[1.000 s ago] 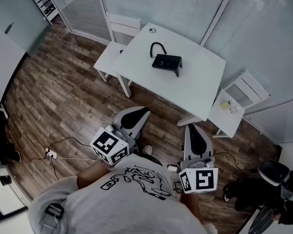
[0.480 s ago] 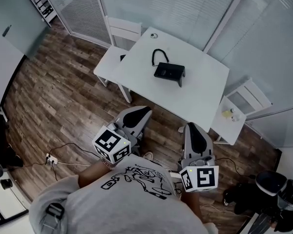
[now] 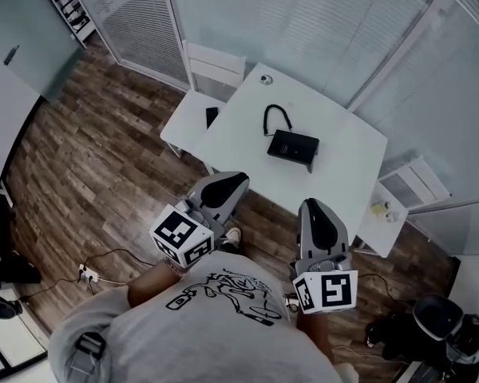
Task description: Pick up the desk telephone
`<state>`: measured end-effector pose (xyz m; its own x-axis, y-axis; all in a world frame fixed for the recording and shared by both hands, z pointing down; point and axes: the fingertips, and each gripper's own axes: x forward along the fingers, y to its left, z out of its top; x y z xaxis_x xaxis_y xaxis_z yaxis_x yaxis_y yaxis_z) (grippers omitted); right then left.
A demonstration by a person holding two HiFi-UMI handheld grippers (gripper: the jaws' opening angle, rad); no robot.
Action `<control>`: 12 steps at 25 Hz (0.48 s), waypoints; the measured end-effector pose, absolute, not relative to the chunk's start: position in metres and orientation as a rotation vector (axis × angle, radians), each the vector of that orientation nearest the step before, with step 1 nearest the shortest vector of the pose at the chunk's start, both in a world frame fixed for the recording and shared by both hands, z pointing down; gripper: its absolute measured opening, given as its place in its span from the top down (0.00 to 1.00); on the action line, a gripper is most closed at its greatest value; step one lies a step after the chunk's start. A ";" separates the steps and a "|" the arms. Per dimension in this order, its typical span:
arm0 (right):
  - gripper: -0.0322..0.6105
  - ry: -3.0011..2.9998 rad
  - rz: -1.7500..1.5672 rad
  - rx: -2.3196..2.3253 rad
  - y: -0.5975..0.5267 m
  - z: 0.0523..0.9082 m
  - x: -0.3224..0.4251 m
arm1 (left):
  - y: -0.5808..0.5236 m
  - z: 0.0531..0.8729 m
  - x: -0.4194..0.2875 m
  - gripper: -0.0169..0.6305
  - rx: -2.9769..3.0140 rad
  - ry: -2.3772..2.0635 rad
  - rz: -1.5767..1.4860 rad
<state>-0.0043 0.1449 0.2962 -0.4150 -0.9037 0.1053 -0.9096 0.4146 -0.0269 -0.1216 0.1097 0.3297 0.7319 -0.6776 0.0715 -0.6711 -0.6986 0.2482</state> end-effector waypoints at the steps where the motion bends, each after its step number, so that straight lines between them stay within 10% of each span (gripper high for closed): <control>1: 0.92 -2.571 0.127 1.660 0.136 0.297 -0.008 | 0.101 0.330 -0.125 0.95 2.679 -1.053 -0.033; 12: 0.92 -2.465 0.203 1.733 0.106 0.318 -0.021 | 0.061 0.348 -0.131 0.95 2.696 -0.906 0.013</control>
<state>-0.0206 0.1055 0.3183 -0.3367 -0.9251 0.1755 -0.9414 0.3350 -0.0401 -0.1309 0.0607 0.3482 0.8016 -0.5891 0.1017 -0.5917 -0.7577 0.2751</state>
